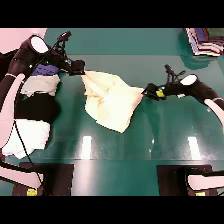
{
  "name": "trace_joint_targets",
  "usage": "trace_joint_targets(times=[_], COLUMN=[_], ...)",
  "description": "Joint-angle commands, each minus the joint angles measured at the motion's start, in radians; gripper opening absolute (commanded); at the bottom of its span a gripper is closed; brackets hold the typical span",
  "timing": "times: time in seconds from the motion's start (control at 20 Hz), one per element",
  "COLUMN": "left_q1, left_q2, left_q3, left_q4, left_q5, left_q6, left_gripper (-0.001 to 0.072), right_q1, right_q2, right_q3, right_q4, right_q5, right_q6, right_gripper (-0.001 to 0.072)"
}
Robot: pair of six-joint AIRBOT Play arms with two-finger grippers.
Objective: Fold the shirts.
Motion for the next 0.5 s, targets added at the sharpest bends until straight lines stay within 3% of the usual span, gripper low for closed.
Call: trace_joint_targets(times=[0.0, 0.15, 0.3, 0.45], left_q1=[0.001, 0.002, 0.002, 0.001], left_q2=[0.003, 0.068, 0.254, 0.453], left_q3=[0.002, 0.002, 0.009, 0.068], left_q4=[0.010, 0.060, 0.146, 0.154], left_q5=[-0.004, 0.026, 0.093, 0.087], left_q6=[0.000, -0.001, -0.001, 0.000], left_gripper=[0.0027, 0.0027, 0.0027, 0.0027], right_q1=[0.036, 0.026, -0.013, -0.054], right_q2=[-0.113, -0.071, 0.092, 0.283], right_q3=[0.128, 0.216, 0.338, 0.467], right_q4=[-0.008, -0.095, -0.243, -0.287], right_q5=[-0.020, 0.024, 0.127, 0.279], right_q6=[-0.002, -0.002, -0.002, -0.006], right_gripper=[0.0028, 0.0013, 0.0013, 0.0013])
